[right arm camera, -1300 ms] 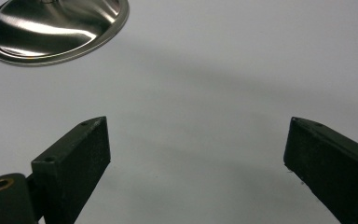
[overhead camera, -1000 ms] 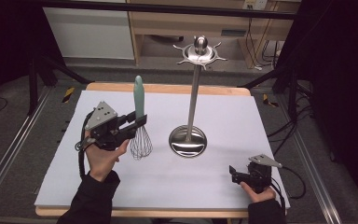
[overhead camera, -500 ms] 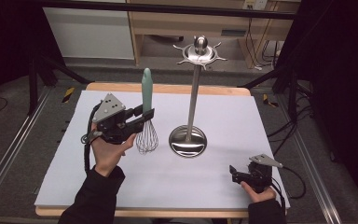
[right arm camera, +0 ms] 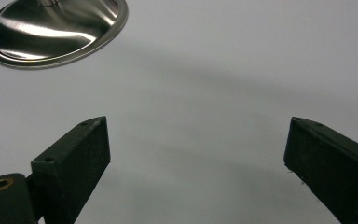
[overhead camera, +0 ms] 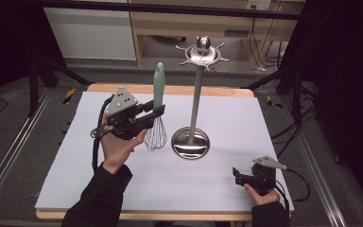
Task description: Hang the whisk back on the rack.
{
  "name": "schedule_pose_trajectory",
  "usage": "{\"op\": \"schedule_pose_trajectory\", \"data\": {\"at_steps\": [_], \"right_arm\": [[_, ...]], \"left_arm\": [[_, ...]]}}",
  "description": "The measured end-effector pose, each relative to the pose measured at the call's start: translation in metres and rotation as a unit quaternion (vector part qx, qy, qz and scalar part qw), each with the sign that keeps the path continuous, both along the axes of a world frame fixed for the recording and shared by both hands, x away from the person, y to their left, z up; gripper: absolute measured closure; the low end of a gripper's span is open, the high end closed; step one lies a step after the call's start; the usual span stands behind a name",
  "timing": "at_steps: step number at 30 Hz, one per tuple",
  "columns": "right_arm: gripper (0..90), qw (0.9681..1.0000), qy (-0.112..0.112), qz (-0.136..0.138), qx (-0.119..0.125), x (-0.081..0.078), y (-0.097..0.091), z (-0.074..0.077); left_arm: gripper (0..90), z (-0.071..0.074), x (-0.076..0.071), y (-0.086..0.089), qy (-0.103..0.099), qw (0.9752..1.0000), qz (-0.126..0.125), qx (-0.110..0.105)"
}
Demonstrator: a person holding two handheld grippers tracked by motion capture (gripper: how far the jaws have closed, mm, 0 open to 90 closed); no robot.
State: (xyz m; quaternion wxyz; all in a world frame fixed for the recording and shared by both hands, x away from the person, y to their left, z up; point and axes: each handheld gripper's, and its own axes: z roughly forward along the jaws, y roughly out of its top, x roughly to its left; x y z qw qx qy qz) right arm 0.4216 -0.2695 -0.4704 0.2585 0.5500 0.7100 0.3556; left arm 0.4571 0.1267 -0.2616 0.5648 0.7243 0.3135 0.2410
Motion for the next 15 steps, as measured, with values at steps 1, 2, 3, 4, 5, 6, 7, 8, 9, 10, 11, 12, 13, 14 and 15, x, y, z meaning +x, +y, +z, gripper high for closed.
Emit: {"op": "schedule_pose_trajectory", "data": {"at_steps": [1, 2, 3, 4, 5, 6, 7, 8, 9, 10, 11, 12, 13, 14, 15], "right_arm": [[7.4, 1.0, 0.0, 0.0, 0.0, 0.0, 0.0, 0.0], [7.4, 1.0, 0.0, 0.0, 0.001, 0.0, 0.0, 0.0], [7.4, 1.0, 0.0, 0.0, 0.001, 0.0, 0.0, 0.0], [7.4, 1.0, 0.0, 0.0, 0.001, 0.0, 0.0, 0.0], [7.4, 1.0, 0.0, 0.0, 0.001, 0.0, 0.0, 0.0], [7.4, 1.0, 0.0, 0.0, 0.0, 0.0, 0.0, 0.0], [7.4, 1.0, 0.0, 0.0, 0.001, 0.0, 0.0, 0.0], [7.4, 1.0, 0.0, 0.0, 0.001, 0.0, 0.0, 0.0], [7.4, 1.0, 0.0, 0.001, 0.0, 0.0, 0.0, 0.0], [7.4, 1.0, 0.0, 0.001, 0.0, 0.0, 0.0, 0.0], [7.4, 1.0, 0.001, 0.001, 0.002, 0.0, 0.0, 0.0], [7.4, 1.0, 0.0, 0.001, 0.0, 0.0, 0.0, 0.0], [7.4, 1.0, 0.0, 0.001, 0.0, 0.0, 0.0, 0.0], [7.4, 1.0, 0.0, 0.001, 0.0, 0.0, 0.0, 0.0], [7.4, 1.0, 0.0, 0.0, 0.001, 0.0, 0.0, 0.0]], "left_arm": [[69.1, 0.001, 0.001, -0.001, 0.0, 1.0, -0.002, 0.003], [69.1, 0.001, 0.001, -0.002, 0.0, 1.0, -0.002, 0.003], [69.1, 0.001, 0.001, -0.002, 0.0, 1.0, -0.002, 0.003], [69.1, 0.002, 0.002, -0.003, 0.0, 1.0, -0.002, 0.001], [69.1, 0.002, 0.002, -0.004, 0.0, 1.0, -0.003, 0.002], [69.1, 0.001, 0.003, -0.005, 0.001, 1.0, -0.003, 0.004], [69.1, 0.001, 0.003, -0.006, 0.002, 1.0, -0.004, 0.006], [69.1, 0.001, 0.004, -0.007, 0.003, 1.0, -0.004, 0.006], [69.1, 0.001, 0.005, -0.007, 0.004, 1.0, -0.004, 0.008], [69.1, 0.001, 0.006, -0.009, 0.005, 1.0, -0.004, 0.006], [69.1, 0.001, 0.007, -0.009, 0.005, 1.0, -0.005, 0.006], [69.1, 0.001, 0.008, -0.01, 0.006, 0.9999, -0.005, 0.006], [69.1, 0.001, 0.009, -0.011, 0.008, 0.9999, -0.005, 0.007], [69.1, 0.001, 0.009, -0.011, 0.008, 0.9999, -0.005, 0.007], [69.1, 0.002, 0.01, -0.013, 0.008, 0.9999, -0.005, 0.009]]}}
